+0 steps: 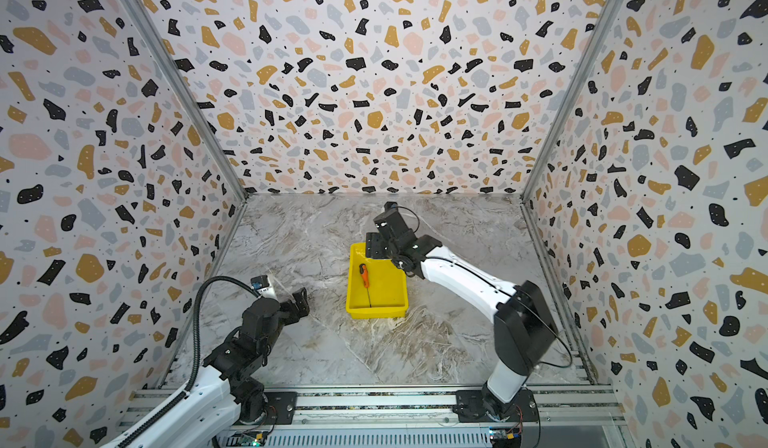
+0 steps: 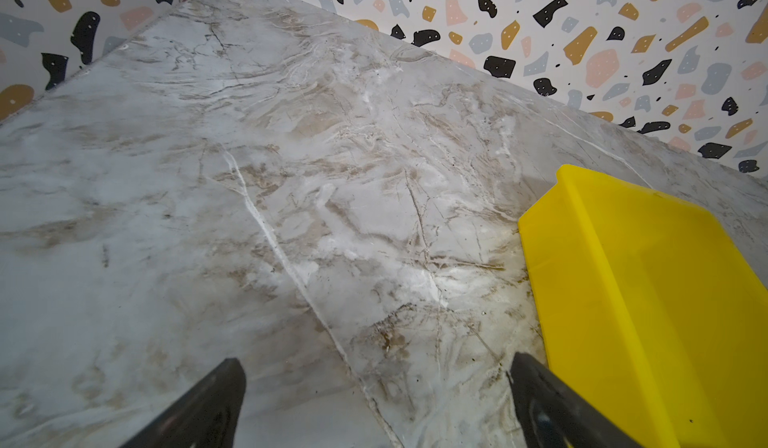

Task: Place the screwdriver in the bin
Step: 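Open the right gripper to drop the screwdriver into the bin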

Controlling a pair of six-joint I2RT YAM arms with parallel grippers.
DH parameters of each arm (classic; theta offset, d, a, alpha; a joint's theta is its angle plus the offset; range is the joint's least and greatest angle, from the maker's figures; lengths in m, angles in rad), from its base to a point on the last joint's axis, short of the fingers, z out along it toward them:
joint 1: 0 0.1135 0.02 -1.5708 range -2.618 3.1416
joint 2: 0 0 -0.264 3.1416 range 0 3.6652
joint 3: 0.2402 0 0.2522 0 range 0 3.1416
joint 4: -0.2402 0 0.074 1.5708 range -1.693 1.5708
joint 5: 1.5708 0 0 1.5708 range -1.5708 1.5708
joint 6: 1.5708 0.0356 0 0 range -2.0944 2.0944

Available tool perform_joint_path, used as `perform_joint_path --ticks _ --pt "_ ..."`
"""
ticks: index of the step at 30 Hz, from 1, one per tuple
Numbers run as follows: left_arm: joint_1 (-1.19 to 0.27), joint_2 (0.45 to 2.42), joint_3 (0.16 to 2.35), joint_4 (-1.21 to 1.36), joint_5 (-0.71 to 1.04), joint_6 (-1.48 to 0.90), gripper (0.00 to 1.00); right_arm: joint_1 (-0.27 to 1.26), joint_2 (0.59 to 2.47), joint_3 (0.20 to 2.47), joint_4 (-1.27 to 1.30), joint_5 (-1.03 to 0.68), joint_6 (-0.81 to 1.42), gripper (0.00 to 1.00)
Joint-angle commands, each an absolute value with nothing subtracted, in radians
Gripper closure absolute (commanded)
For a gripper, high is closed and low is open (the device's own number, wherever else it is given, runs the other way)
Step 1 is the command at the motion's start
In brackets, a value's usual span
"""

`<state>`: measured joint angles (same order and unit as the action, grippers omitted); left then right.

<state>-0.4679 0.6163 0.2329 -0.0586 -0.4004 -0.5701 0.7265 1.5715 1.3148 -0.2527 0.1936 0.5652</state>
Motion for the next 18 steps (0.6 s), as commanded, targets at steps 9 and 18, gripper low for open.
perform_joint_path --ticks 9,18 --pt "-0.472 0.613 0.230 -0.032 -0.415 -0.578 0.00 0.601 1.075 0.549 0.368 0.812 -0.079 0.25" --pt "-0.472 0.621 0.232 -0.034 -0.416 -0.580 0.00 0.517 0.886 0.075 0.935 0.365 -0.410 0.01"
